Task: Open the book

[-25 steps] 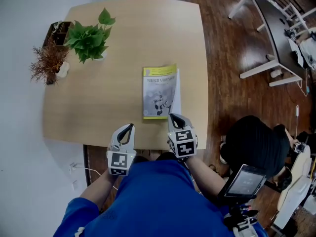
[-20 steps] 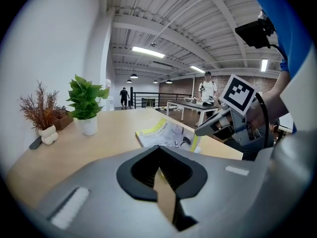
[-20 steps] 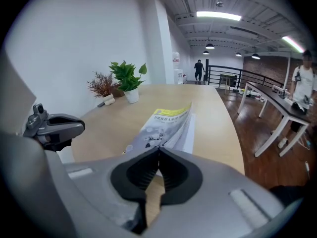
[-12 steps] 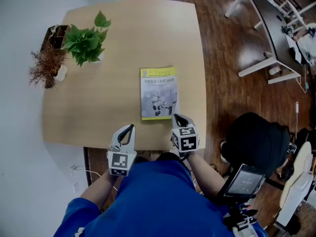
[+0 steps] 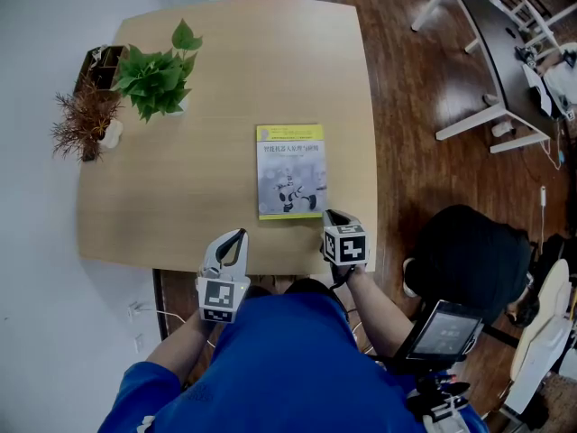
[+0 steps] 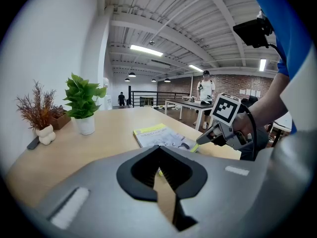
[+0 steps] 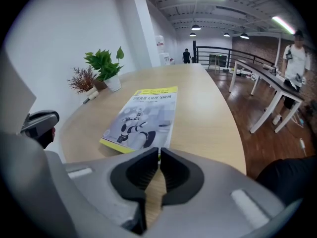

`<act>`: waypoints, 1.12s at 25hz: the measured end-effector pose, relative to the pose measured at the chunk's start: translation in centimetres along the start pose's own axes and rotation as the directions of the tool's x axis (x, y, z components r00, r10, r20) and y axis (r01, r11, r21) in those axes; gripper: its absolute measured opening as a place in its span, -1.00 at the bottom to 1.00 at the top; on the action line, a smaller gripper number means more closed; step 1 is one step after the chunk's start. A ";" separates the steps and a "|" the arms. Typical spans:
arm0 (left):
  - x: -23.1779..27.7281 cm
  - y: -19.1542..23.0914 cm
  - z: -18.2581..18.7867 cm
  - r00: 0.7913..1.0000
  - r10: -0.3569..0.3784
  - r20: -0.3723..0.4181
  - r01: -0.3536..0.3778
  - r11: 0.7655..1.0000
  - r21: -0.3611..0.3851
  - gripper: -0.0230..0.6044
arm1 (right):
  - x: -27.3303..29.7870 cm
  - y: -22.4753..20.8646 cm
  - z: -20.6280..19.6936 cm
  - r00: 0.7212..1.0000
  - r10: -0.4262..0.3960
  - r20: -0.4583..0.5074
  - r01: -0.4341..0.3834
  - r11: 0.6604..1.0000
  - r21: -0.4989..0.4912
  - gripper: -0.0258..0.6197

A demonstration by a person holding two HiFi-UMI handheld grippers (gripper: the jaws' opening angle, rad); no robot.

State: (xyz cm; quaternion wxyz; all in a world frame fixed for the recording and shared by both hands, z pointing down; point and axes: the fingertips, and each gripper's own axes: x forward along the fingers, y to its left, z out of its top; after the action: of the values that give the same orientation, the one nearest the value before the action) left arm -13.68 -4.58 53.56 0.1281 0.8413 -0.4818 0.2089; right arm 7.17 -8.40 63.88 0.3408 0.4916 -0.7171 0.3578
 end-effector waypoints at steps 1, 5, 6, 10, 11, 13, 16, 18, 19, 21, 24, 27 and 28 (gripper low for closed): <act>0.0 0.0 0.0 1.000 0.000 -0.001 0.000 1.000 0.000 -0.91 | -0.2 0.1 0.1 1.000 0.001 0.006 -0.001 1.000 -0.001 -0.90; -0.1 0.1 0.1 1.000 0.005 0.004 -0.005 1.000 -0.005 -0.91 | -1.9 2.3 1.8 0.997 0.021 0.070 -0.018 0.999 -0.048 -0.91; -0.1 0.2 0.1 1.000 0.007 0.006 -0.007 1.000 -0.006 -0.91 | -2.4 3.3 2.3 0.996 0.036 0.087 -0.030 0.997 -0.068 -0.92; -0.4 0.7 0.2 1.000 0.020 0.013 -0.020 1.000 -0.014 -0.91 | -3.6 8.1 4.2 0.985 0.118 0.129 -0.096 0.982 -0.162 -0.92; -0.6 1.0 0.2 1.000 0.026 0.014 -0.026 1.000 -0.015 -0.91 | -3.7 9.4 4.6 0.981 0.143 0.134 -0.116 0.975 -0.188 -0.92; -1.2 1.6 0.2 0.999 0.044 0.017 -0.043 0.999 -0.020 -0.91 | -3.9 12.1 5.3 0.972 0.193 0.135 -0.157 0.958 -0.239 -0.92; -2.5 3.0 -0.1 0.997 0.081 0.018 -0.081 0.996 -0.033 -0.91 | -3.3 15.9 5.9 0.958 0.260 0.122 -0.211 0.926 -0.311 -0.92; -3.4 4.1 -0.6 0.994 0.113 0.012 -0.112 0.993 -0.043 -0.91 | -2.5 18.3 6.3 0.949 0.300 0.100 -0.249 0.903 -0.349 -0.92; -3.9 4.6 -0.9 0.992 0.128 0.008 -0.128 0.991 -0.048 -0.91 | -2.1 19.5 6.4 0.944 0.318 0.086 -0.267 0.892 -0.364 -0.92; -4.9 5.7 -1.5 0.988 0.157 -0.001 -0.157 0.986 -0.061 -0.91 | -1.2 21.5 6.6 0.936 0.347 0.061 -0.298 0.872 -0.388 -0.92; -6.5 7.3 -2.6 0.980 0.198 -0.017 -0.199 0.977 -0.074 -0.91 | 0.3 24.1 6.6 0.929 0.369 0.020 -0.326 0.844 -0.425 -0.92; -8.0 8.6 -3.6 0.971 0.237 -0.034 -0.239 0.967 -0.090 -0.91 | 1.7 26.6 6.1 0.920 0.391 -0.027 -0.359 0.814 -0.456 -0.92; -8.5 9.1 -3.9 0.968 0.250 -0.040 -0.252 0.963 -0.097 -0.91 | 2.2 27.3 5.9 0.916 0.399 -0.041 -0.371 0.805 -0.464 -0.92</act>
State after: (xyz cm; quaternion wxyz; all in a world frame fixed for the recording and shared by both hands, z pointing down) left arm -26.23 -1.07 53.09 0.1497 0.7630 -0.5927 0.2100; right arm -20.21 -7.30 57.82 0.3470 0.2509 -0.8756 0.2237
